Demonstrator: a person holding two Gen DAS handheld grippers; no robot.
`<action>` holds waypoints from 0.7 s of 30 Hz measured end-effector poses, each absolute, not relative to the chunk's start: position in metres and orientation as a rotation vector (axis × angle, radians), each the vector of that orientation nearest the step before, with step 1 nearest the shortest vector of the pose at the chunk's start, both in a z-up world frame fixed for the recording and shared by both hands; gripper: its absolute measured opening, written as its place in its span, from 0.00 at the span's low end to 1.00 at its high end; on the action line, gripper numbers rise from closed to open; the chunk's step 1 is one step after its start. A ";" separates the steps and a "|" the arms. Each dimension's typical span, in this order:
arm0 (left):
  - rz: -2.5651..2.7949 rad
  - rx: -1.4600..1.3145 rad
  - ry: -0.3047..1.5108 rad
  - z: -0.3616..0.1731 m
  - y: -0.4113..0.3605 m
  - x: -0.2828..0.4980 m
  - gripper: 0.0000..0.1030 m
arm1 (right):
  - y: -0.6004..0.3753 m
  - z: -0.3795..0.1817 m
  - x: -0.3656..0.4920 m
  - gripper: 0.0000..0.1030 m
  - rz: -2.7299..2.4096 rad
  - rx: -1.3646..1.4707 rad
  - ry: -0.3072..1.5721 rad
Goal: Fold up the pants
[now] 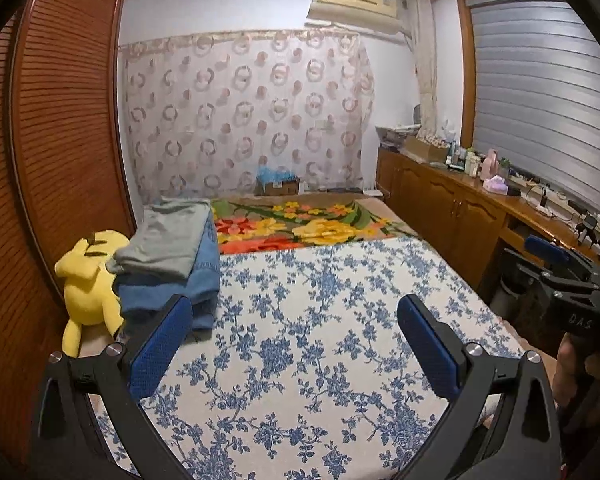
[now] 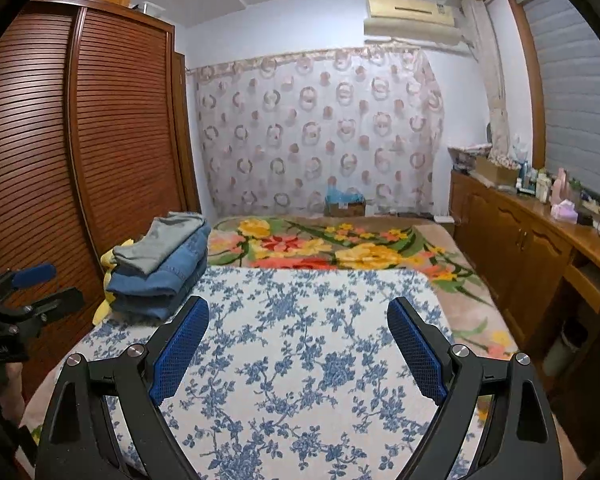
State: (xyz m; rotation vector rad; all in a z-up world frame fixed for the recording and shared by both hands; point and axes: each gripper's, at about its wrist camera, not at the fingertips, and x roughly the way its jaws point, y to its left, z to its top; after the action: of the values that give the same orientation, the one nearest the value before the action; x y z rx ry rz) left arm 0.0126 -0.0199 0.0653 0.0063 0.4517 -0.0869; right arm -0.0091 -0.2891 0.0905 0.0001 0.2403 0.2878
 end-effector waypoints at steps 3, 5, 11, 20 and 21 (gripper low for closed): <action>-0.073 0.019 0.423 0.074 -0.020 0.005 1.00 | -0.289 0.091 -0.013 0.89 0.285 0.000 0.225; -0.077 0.017 0.412 0.078 -0.020 0.001 1.00 | -0.288 0.090 -0.013 0.89 0.282 0.002 0.215; -0.075 0.001 0.403 0.080 -0.016 -0.002 1.00 | -0.285 0.087 -0.016 0.89 0.288 -0.003 0.198; -0.070 -0.008 0.407 0.079 -0.013 -0.001 1.00 | -0.286 0.084 -0.012 0.89 0.292 -0.002 0.200; -0.070 -0.009 0.408 0.079 -0.013 -0.001 1.00 | -0.286 0.085 -0.013 0.89 0.293 -0.003 0.200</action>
State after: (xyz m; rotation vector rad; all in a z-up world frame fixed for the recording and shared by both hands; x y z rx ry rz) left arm -0.0009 -0.0130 0.0785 -0.0087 0.4077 -0.0699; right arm -0.0131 -0.2857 0.0846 -0.0031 0.1997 0.2932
